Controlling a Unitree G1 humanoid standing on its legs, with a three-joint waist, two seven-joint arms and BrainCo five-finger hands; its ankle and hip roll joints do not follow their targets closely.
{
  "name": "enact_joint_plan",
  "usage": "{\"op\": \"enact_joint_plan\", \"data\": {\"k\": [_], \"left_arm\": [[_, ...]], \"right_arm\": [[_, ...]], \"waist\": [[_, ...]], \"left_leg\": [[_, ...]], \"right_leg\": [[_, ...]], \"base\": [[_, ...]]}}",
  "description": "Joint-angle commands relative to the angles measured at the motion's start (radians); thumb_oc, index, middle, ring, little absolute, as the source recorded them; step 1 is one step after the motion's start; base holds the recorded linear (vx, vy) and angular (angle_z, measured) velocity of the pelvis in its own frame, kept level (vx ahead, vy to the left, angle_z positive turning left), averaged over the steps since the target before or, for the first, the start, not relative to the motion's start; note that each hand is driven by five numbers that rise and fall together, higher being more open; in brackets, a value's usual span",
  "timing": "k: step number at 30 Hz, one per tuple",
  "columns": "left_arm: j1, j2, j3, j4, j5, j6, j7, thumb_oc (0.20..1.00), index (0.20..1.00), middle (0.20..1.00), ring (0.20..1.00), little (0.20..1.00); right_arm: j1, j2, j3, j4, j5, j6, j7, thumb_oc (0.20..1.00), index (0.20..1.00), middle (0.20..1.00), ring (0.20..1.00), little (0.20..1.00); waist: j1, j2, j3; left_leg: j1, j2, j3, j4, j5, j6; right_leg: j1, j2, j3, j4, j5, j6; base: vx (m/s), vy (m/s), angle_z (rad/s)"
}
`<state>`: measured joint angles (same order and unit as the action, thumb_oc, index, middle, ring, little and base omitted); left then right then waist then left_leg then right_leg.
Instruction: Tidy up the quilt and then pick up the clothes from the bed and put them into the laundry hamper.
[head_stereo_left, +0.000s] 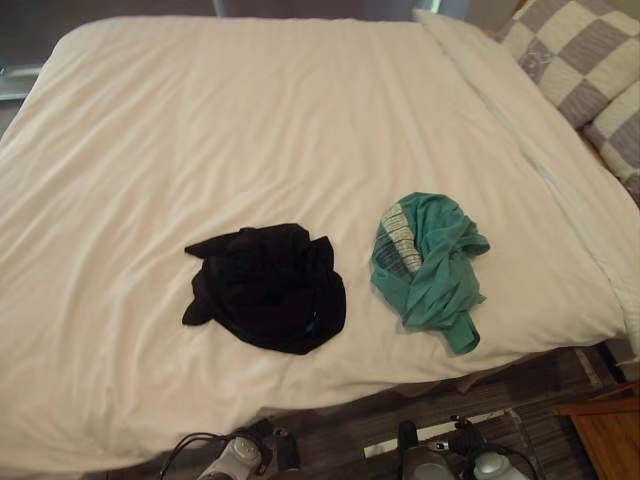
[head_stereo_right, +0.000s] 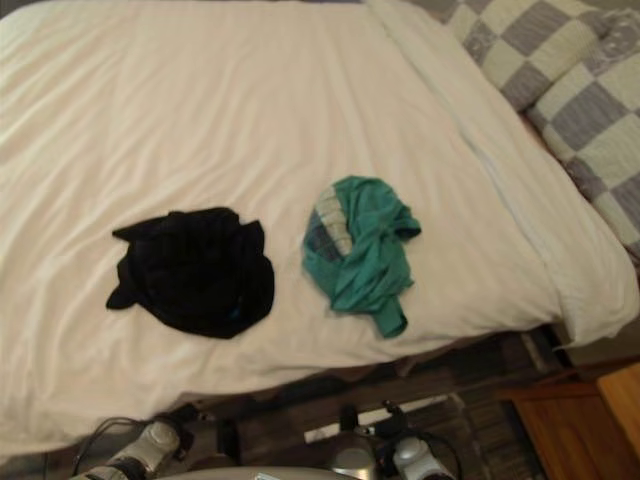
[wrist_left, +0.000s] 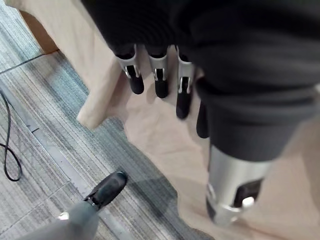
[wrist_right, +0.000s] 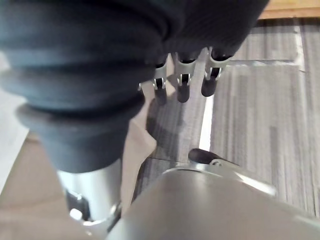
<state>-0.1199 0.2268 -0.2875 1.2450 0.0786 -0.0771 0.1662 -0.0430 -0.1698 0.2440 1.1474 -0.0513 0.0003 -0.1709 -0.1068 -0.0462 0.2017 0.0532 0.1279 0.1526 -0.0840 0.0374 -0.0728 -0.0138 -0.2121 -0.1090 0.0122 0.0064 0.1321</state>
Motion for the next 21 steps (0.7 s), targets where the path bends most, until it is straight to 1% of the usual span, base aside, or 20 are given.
{"op": "enact_joint_plan", "data": {"k": [1,2,3,4,5,6,7,8,9,10,11,12,13,14,15,16,17,19,20,21], "left_arm": [[0.052,-0.005,0.115,0.082,-0.133,0.005,0.067,1.0,1.0,1.0,1.0,1.0],[0.053,-0.005,0.115,0.082,-0.133,0.005,0.067,1.0,1.0,1.0,1.0,1.0],[0.077,0.004,0.171,0.097,-0.178,0.007,0.083,1.0,1.0,1.0,1.0,1.0],[0.125,0.024,0.264,0.126,-0.239,0.004,0.083,1.0,1.0,1.0,1.0,1.0],[0.126,0.024,0.264,0.126,-0.239,0.004,0.083,1.0,1.0,1.0,1.0,1.0],[0.173,0.063,0.362,0.133,-0.294,-0.014,0.091,1.0,1.0,1.0,1.0,1.0],[0.175,0.062,0.362,0.132,-0.294,-0.014,0.091,1.0,1.0,1.0,1.0,1.0],[0.203,0.129,0.499,0.095,-0.41,-0.045,0.121,1.0,1.0,1.0,1.0,1.0],[0.23,0.187,0.587,-0.013,-0.473,-0.074,0.146,1.0,1.0,1.0,1.0,1.0],[0.232,0.186,0.587,-0.014,-0.472,-0.073,0.147,1.0,1.0,1.0,1.0,1.0],[0.258,0.225,0.632,-0.142,-0.462,-0.091,0.179,1.0,1.0,1.0,1.0,1.0],[0.289,0.278,0.673,-0.342,-0.378,-0.111,0.22,1.0,1.0,1.0,1.0,1.0],[0.295,0.274,0.674,-0.353,-0.373,-0.105,0.223,1.0,1.0,1.0,1.0,1.0],[0.298,0.301,0.685,-0.451,-0.315,-0.114,0.249,1.0,1.0,1.0,1.0,1.0],[0.29,0.339,0.682,-0.508,-0.259,-0.125,0.266,1.0,1.0,1.0,1.0,1.0],[0.241,0.399,0.657,-0.633,-0.139,-0.137,0.3,1.0,1.0,1.0,1.0,1.0],[0.241,0.399,0.657,-0.633,-0.139,-0.137,0.301,1.0,1.0,1.0,1.0,1.0],[0.171,0.441,0.586,-0.738,-0.048,-0.151,0.306,1.0,1.0,1.0,1.0,1.0],[0.137,0.46,0.511,-0.856,0.048,-0.154,0.278,1.0,1.0,1.0,1.0,1.0],[0.141,0.454,0.484,-0.899,0.087,-0.153,0.255,1.0,1.0,1.0,1.0,1.0]], "right_arm": [[0.047,-0.018,-0.039,0.112,0.08,0.021,-0.052,1.0,1.0,1.0,1.0,1.0],[0.048,-0.018,-0.039,0.112,0.081,0.021,-0.052,1.0,1.0,1.0,1.0,1.0],[0.064,-0.037,-0.083,0.132,0.105,0.019,-0.063,1.0,1.0,1.0,1.0,1.0],[0.091,-0.086,-0.159,0.143,0.133,0.015,-0.077,1.0,1.0,1.0,1.0,1.0],[0.092,-0.087,-0.159,0.142,0.133,0.015,-0.077,1.0,1.0,1.0,1.0,1.0],[0.121,-0.148,-0.237,0.119,0.16,0.002,-0.091,1.0,1.0,1.0,1.0,1.0],[0.123,-0.148,-0.237,0.117,0.159,0.002,-0.091,1.0,1.0,1.0,1.0,1.0],[0.162,-0.223,-0.323,0.025,0.175,-0.014,-0.111,1.0,1.0,1.0,1.0,1.0],[0.214,-0.284,-0.394,-0.157,0.145,-0.02,-0.133,1.0,1.0,1.0,1.0,1.0],[0.217,-0.283,-0.395,-0.16,0.144,-0.018,-0.133,1.0,1.0,1.0,1.0,1.0],[0.252,-0.318,-0.449,-0.293,0.118,-0.021,-0.15,1.0,1.0,1.0,1.0,1.0],[0.291,-0.368,-0.52,-0.469,0.05,-0.029,-0.178,1.0,1.0,1.0,1.0,1.0],[0.299,-0.366,-0.524,-0.48,0.046,-0.024,-0.178,1.0,1.0,1.0,1.0,1.0],[0.303,-0.405,-0.558,-0.548,-0.002,-0.029,-0.192,1.0,1.0,1.0,1.0,1.0],[0.291,-0.435,-0.569,-0.566,-0.028,-0.041,-0.203,1.0,1.0,1.0,1.0,1.0],[0.25,-0.503,-0.561,-0.609,-0.101,-0.06,-0.221,1.0,1.0,1.0,1.0,1.0],[0.25,-0.503,-0.561,-0.608,-0.101,-0.06,-0.221,1.0,1.0,1.0,1.0,1.0],[0.194,-0.576,-0.512,-0.634,-0.165,-0.084,-0.224,1.0,1.0,1.0,1.0,1.0],[0.159,-0.624,-0.457,-0.722,-0.247,-0.098,-0.21,1.0,1.0,1.0,1.0,1.0],[0.145,-0.648,-0.434,-0.747,-0.288,-0.103,-0.205,1.0,1.0,1.0,1.0,1.0]], "waist": [[-0.006,-0.008,-0.048],[-0.006,-0.008,-0.047],[-0.003,-0.011,-0.058],[0.0,-0.016,-0.074],[-0.001,-0.015,-0.074],[0.004,-0.017,-0.086],[0.004,-0.016,-0.087],[0.009,-0.015,-0.096],[0.009,-0.013,-0.096],[0.008,-0.012,-0.1],[0.009,-0.009,-0.102],[0.006,-0.005,-0.102],[0.006,-0.004,-0.104],[0.004,-0.001,-0.105],[0.004,0.002,-0.108],[0.003,0.007,-0.108],[0.003,0.007,-0.108],[0.003,0.006,-0.108],[0.004,0.005,-0.106],[0.007,0.006,-0.109]], "left_leg": [[-0.015,0.049,-0.018,0.021,-0.045,-0.045],[-0.012,0.049,-0.017,0.019,-0.045,-0.045],[-0.009,0.053,-0.018,0.016,-0.043,-0.049],[-0.001,0.062,-0.009,0.008,-0.037,-0.057],[0.0,0.062,-0.01,0.008,-0.037,-0.057],[0.003,0.066,-0.008,-0.001,-0.031,-0.064],[0.004,0.066,-0.008,-0.001,-0.031,-0.064],[0.005,0.069,-0.01,-0.003,-0.028,-0.071],[0.001,0.071,-0.013,-0.003,-0.016,-0.072],[0.002,0.071,-0.014,-0.003,-0.024,-0.073],[0.001,0.071,-0.017,-0.003,-0.024,-0.073],[-0.001,0.07,-0.02,-0.003,-0.025,-0.073],[-0.001,0.07,-0.021,-0.003,-0.027,-0.073],[-0.003,0.07,-0.025,-0.003,-0.027,-0.072],[-0.003,0.071,-0.026,-0.003,-0.028,-0.072],[-0.006,0.072,-0.03,-0.003,-0.03,-0.074],[-0.006,0.072,-0.03,-0.003,-0.031,-0.074],[-0.007,0.074,-0.034,-0.003,-0.031,-0.075],[-0.005,0.078,-0.033,-0.003,-0.024,-0.075],[-0.002,0.08,-0.032,-0.003,-0.033,-0.076]], "right_leg": [[-0.009,0.012,0.047,-0.026,-0.042,0.036],[-0.005,0.012,0.047,-0.028,-0.04,0.036],[0.009,0.007,0.046,-0.044,-0.033,0.038],[0.034,-0.002,0.036,-0.076,-0.018,0.047],[0.036,-0.002,0.035,-0.078,-0.017,0.047],[0.051,-0.008,0.024,-0.098,-0.012,0.055],[0.052,-0.008,0.023,-0.098,-0.012,0.055],[0.058,-0.012,0.017,-0.1,-0.013,0.064],[0.059,-0.015,0.013,-0.1,-0.006,0.068],[0.061,-0.015,0.012,-0.1,-0.014,0.07],[0.063,-0.017,0.008,-0.1,-0.014,0.072],[0.064,-0.019,0.008,-0.1,-0.016,0.075],[0.065,-0.019,0.007,-0.1,-0.017,0.075],[0.064,-0.02,0.005,-0.1,-0.017,0.076],[0.065,-0.021,0.003,-0.1,-0.018,0.076],[0.064,-0.022,-0.001,-0.1,-0.02,0.077],[0.065,-0.022,-0.001,-0.1,-0.021,0.077],[0.065,-0.021,0.0,-0.1,-0.021,0.076],[0.067,-0.019,0.001,-0.1,-0.018,0.074],[0.07,-0.019,0.002,-0.1,-0.027,0.074]], "base": [[0.06,-0.02,-0.05],[0.1,-0.057,-0.04],[0.13,-0.076,-0.03],[0.13,-0.076,0.01],[0.13,-0.071,-0.04],[0.05,-0.031,-0.01],[0.1,-0.056,-0.03],[0.05,-0.032,0.04],[0.07,-0.031,0.03],[0.04,-0.007,0.02],[0.05,0.006,0.04],[0.03,0.005,0.08],[0.01,0.007,0.13],[0.0,0.004,0.17],[-0.02,-0.002,0.14],[-0.02,-0.003,0.05],[-0.02,-0.014,0.04],[-0.03,-0.025,0.07],[-0.01,-0.029,0.04],[0.0,0.0,0.0]]}}
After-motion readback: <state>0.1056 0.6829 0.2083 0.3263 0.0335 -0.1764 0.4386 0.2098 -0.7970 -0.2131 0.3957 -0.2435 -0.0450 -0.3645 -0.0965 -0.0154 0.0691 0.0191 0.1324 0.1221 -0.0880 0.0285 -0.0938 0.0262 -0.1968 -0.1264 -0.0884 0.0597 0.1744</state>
